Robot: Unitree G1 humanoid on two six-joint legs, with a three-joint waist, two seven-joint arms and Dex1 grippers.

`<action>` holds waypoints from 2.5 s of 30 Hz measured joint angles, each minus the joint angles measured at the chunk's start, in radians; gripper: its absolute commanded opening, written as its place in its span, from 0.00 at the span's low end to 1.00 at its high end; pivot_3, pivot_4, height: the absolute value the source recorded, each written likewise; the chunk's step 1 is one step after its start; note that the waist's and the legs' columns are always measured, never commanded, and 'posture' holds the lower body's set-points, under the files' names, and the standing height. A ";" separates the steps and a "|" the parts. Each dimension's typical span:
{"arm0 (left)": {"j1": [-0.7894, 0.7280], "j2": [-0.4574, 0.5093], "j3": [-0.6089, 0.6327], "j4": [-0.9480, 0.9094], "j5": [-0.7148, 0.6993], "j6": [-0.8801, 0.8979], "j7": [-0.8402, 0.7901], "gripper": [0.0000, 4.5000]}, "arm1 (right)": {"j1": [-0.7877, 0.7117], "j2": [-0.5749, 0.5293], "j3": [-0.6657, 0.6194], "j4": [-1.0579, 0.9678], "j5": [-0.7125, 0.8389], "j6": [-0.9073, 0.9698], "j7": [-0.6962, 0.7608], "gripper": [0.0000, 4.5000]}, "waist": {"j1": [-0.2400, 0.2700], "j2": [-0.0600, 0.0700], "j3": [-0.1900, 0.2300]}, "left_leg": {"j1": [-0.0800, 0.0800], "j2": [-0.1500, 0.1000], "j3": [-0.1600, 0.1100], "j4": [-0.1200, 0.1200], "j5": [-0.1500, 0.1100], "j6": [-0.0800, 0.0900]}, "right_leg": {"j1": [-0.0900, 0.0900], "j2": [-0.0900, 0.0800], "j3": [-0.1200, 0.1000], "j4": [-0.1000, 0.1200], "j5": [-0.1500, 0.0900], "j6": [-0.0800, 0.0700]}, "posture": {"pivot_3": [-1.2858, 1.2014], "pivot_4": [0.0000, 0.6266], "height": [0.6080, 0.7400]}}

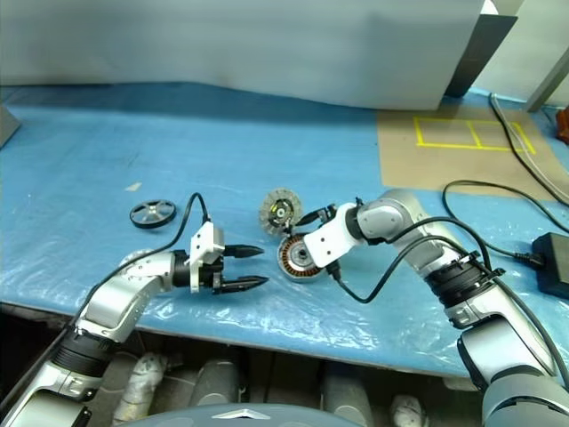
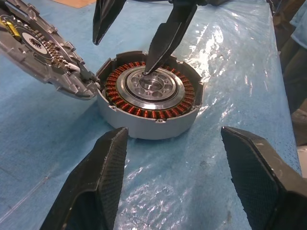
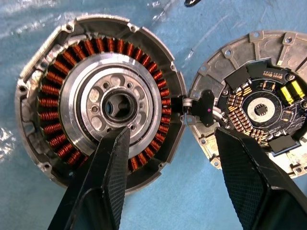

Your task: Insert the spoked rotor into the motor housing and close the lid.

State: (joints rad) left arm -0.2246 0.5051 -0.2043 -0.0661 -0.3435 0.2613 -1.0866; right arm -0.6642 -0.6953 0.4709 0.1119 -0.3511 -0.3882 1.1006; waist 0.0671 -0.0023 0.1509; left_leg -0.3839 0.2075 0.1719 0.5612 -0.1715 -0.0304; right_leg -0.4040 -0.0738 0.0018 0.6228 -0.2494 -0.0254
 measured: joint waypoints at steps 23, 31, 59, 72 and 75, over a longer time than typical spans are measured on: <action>0.007 0.000 0.000 -0.002 0.000 0.000 0.001 0.73 | -0.024 0.005 0.028 -0.024 -0.022 -0.087 0.033 0.65 | -0.002 0.000 0.000 | 0.000 0.000 0.000 0.000 0.000 0.000 | 0.000 0.000 0.000 0.000 0.000 0.000 | 0.52 0.24 1.00; 0.009 0.001 0.000 -0.002 0.000 0.000 0.006 0.73 | -0.025 0.016 0.049 -0.015 -0.047 -0.128 0.017 0.65 | -0.002 0.000 0.000 | 0.000 0.000 0.000 0.000 0.000 0.000 | 0.000 0.000 0.000 0.000 0.000 0.000 | 0.52 0.24 1.00; 0.010 0.002 0.001 -0.004 0.000 0.000 0.005 0.73 | -0.036 0.003 0.083 0.023 -0.125 -0.196 -0.005 0.01 | -0.002 -0.001 0.001 | 0.000 0.000 0.000 0.000 0.000 0.000 | 0.000 0.000 0.000 0.000 0.000 0.000 | 0.52 0.24 1.00; 0.007 0.002 0.001 -0.004 -0.001 0.000 0.002 0.73 | -0.031 0.003 0.036 -0.051 0.017 -0.043 0.071 0.01 | -0.002 -0.001 0.001 | 0.000 0.000 0.000 0.000 0.000 0.000 | 0.000 0.000 0.000 0.000 0.000 0.000 | 0.52 0.24 1.00; 0.006 0.002 0.001 -0.004 -0.001 0.000 0.001 0.73 | -0.031 0.001 0.028 -0.057 0.032 -0.023 0.082 0.01 | -0.002 -0.001 0.001 | 0.000 0.000 0.000 0.000 0.000 0.000 | 0.000 0.000 0.000 0.000 0.000 0.000 | 0.52 0.24 1.00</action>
State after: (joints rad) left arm -0.2183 0.5071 -0.2037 -0.0698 -0.3444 0.2616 -1.0861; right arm -0.6954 -0.6946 0.4985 0.0546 -0.3191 -0.4113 1.1829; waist 0.0652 -0.0034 0.1518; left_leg -0.3839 0.2076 0.1719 0.5611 -0.1717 -0.0302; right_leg -0.4041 -0.0737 0.0020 0.6228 -0.2494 -0.0254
